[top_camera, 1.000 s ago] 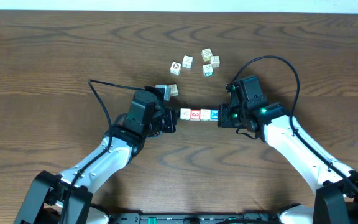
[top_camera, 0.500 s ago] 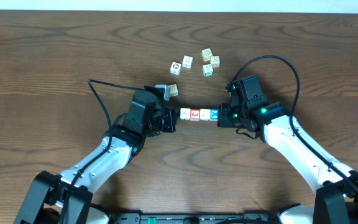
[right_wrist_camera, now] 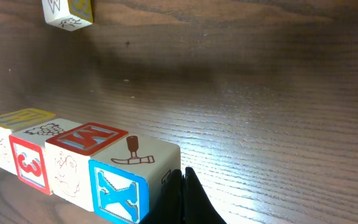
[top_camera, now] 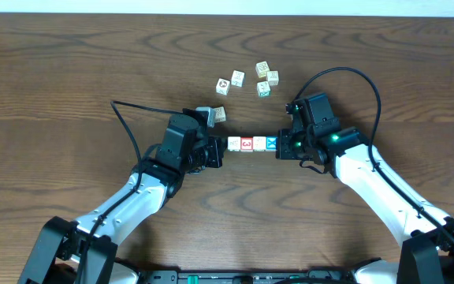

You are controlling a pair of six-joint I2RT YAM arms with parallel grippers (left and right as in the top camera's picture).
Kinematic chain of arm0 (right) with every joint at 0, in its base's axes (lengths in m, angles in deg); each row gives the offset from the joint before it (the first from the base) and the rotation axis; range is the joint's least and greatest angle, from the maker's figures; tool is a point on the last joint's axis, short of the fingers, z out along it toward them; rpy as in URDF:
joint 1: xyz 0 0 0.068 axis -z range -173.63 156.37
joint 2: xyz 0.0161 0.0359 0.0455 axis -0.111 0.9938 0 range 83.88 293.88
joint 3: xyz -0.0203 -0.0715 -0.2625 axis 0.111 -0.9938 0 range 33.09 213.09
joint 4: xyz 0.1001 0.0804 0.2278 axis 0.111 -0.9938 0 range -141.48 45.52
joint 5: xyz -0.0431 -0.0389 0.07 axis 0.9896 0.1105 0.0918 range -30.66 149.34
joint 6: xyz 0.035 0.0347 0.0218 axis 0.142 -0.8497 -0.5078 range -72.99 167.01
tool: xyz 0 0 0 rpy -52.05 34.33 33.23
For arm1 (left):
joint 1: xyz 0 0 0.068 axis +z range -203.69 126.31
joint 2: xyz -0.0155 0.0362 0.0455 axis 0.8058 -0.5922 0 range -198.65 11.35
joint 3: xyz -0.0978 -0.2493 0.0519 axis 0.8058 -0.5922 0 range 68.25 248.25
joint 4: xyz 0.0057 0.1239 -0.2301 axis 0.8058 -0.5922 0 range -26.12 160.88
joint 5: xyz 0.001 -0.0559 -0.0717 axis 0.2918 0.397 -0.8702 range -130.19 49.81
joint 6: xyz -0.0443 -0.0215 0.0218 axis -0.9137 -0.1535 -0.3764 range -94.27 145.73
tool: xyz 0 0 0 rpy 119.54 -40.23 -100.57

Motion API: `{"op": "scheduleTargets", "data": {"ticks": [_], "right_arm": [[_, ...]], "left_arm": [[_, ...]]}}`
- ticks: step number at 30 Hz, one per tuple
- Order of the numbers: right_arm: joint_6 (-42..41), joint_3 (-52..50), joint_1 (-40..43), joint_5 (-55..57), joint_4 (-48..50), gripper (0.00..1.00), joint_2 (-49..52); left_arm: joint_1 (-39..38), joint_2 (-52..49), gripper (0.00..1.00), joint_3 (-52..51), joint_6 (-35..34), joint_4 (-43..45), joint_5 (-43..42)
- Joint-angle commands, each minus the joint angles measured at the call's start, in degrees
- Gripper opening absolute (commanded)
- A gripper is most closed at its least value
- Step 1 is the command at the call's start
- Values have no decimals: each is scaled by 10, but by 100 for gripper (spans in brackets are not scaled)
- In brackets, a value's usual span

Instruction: Lift 4 blocks

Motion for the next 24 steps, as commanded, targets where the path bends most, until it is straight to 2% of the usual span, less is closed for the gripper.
{"op": "scheduleTargets", "data": {"ticks": [1,24], "right_arm": [[6,31,-24,-171,19,1,-12],[8,31,-24,-171,12,1,-12]], "left_arm": [[-29,13,7,36,-5,15,-112],[-29,13,7,37,-5,15,-112]]}}
